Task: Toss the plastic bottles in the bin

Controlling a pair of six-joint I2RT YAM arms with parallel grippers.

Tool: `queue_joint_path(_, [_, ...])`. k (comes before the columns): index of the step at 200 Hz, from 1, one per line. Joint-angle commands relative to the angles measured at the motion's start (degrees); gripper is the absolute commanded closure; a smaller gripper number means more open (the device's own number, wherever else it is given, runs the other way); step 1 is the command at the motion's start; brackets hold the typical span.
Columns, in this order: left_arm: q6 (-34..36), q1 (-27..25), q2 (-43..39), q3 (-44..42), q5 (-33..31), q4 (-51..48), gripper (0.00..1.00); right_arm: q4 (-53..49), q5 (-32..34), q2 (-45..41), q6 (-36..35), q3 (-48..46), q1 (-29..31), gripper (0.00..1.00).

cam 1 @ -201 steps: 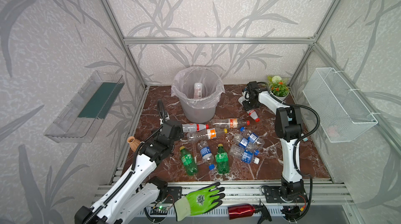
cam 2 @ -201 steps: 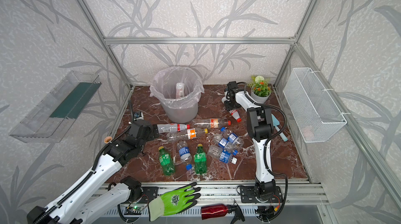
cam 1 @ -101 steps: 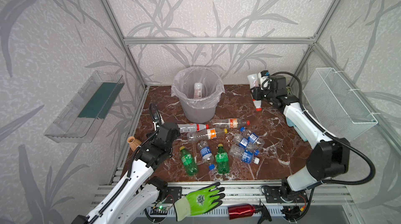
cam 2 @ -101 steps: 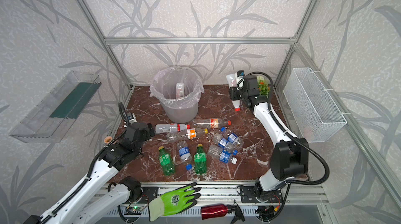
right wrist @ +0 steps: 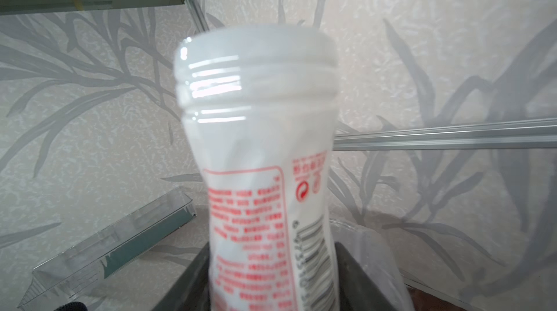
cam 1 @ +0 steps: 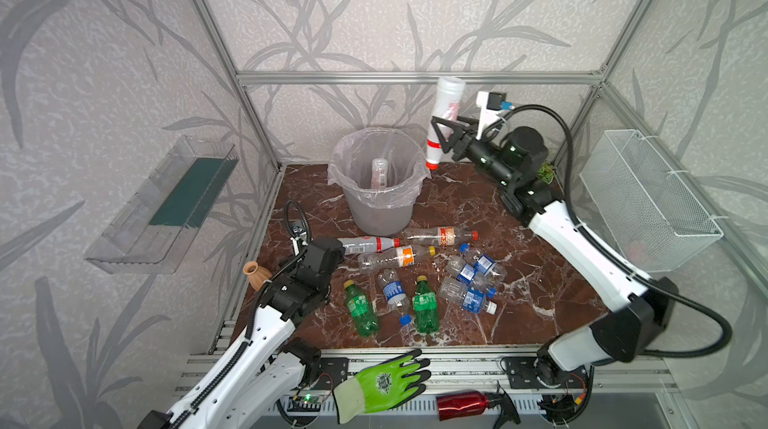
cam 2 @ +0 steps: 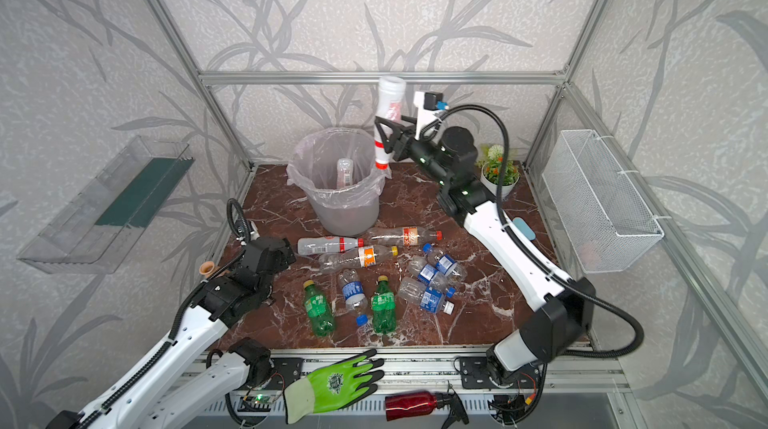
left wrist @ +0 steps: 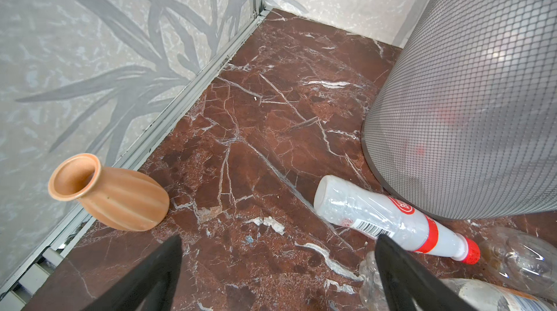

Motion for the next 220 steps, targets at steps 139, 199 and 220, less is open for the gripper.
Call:
queue_joint_path(139, [-9.5,-0.1,-0.6,-0.8,9.1,-3.1,0.01,-14.9,13.1,-16.2,-5.9,-25.7,-4.4,0.03])
queue_joint_path(199, [-9.0,-0.9,3.2,0.2,10.3,-1.4,0.01,-20.4,12.1,-25.1,-2.4,-47.7,-12.2,0.04])
queue_joint_path(220, [-4.4,-2.0,4.8,1.0,10.7,-0.8,0.02,-24.7,14.3,-26.3,-2.7,-50.6,-12.3,0.05])
